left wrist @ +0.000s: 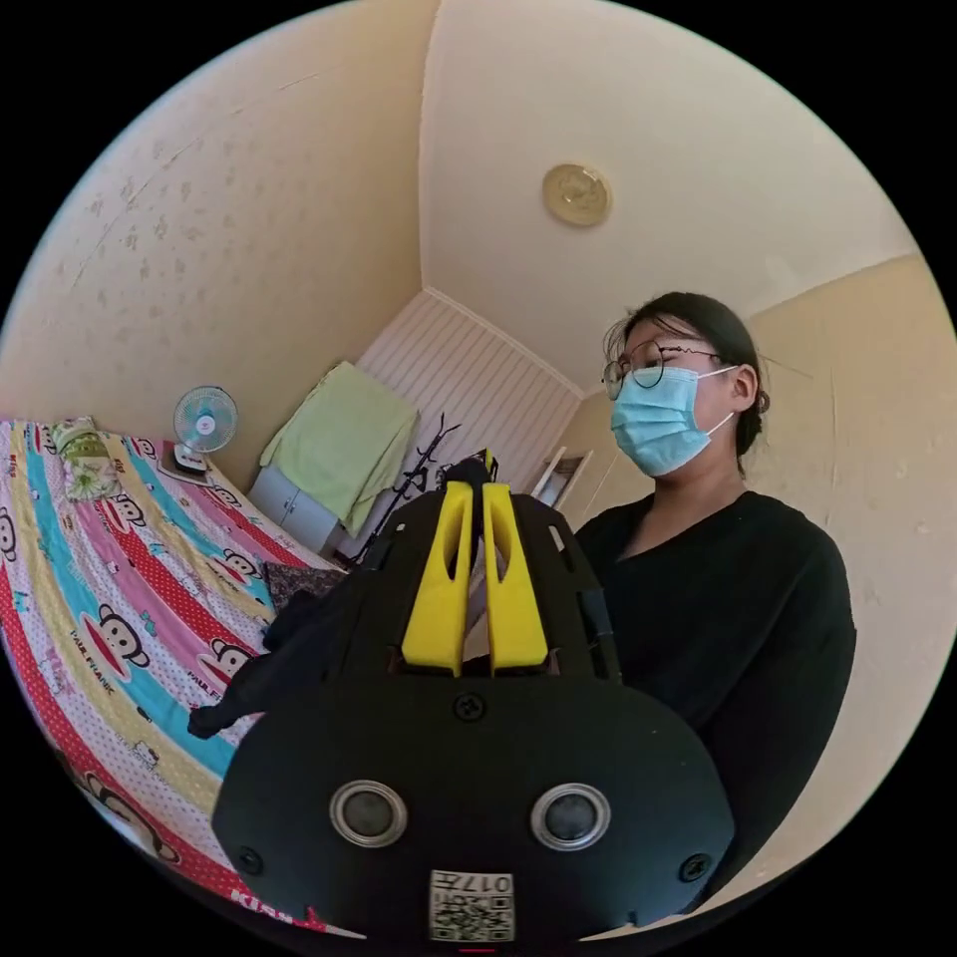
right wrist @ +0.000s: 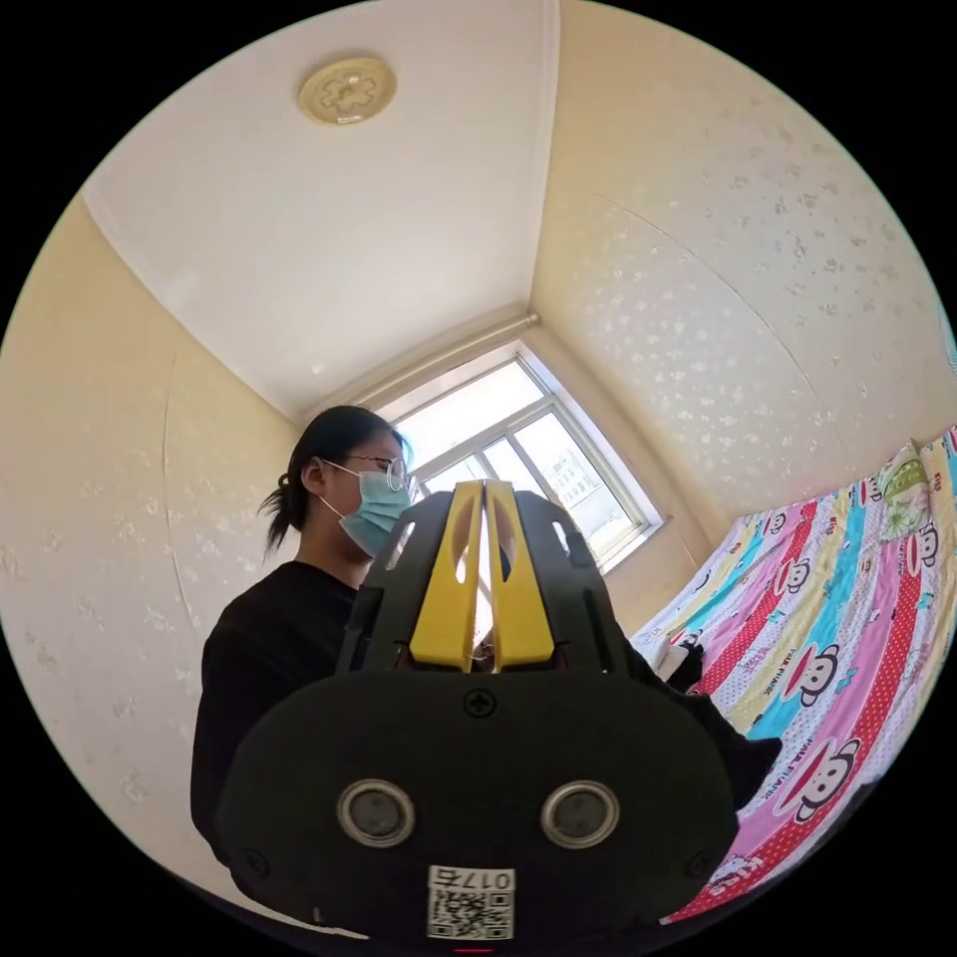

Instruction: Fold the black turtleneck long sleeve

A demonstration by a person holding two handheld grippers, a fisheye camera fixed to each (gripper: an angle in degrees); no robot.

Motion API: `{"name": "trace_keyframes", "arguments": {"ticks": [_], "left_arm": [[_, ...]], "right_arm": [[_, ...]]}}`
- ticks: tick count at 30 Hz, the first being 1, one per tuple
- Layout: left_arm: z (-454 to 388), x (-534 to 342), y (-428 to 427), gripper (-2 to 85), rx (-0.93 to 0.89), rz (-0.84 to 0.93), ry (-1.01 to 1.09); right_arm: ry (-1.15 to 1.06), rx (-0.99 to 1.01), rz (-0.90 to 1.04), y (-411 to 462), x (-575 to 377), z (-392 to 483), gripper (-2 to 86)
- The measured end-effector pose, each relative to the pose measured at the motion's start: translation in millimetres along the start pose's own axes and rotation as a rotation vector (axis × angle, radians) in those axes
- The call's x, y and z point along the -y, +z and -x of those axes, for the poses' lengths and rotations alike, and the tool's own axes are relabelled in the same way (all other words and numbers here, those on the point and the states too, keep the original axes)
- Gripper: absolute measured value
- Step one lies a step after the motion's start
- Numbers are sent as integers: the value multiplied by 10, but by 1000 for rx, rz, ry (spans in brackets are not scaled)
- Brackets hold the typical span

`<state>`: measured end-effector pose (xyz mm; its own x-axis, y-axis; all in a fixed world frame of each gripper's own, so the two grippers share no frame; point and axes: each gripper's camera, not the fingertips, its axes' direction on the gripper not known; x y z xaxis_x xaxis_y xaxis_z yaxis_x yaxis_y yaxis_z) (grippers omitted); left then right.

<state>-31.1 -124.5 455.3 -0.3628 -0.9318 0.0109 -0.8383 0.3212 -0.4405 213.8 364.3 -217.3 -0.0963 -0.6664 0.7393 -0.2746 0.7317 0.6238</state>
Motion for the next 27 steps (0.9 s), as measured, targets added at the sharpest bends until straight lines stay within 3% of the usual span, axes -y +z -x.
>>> {"name": "trace_keyframes", "arguments": {"ticks": [4,7,11,15,21,25,27], "left_arm": [[-354,665,-114,-9,131,-5,36],[-132,1076,-168,-9,318,67,-27],[1189,1096,-295,-8,461,185,-228],[3250,224,-536,-8,444,244,-553],[5475,-1478,-1120,-2,640,209,-903],[5874,-2119,-1526,32,786,97,-975],[5626,-2399,-1757,82,870,16,-989]], "right_arm": [[-34,-8,45,53,537,-236,3],[-27,-228,141,72,992,-684,3],[45,-560,451,199,1290,-2116,3],[275,-681,668,267,854,-4253,3],[598,-796,715,297,-381,-7056,8],[603,-1030,746,364,-902,-7998,19],[603,-1024,722,314,-1101,-8205,43]]}}
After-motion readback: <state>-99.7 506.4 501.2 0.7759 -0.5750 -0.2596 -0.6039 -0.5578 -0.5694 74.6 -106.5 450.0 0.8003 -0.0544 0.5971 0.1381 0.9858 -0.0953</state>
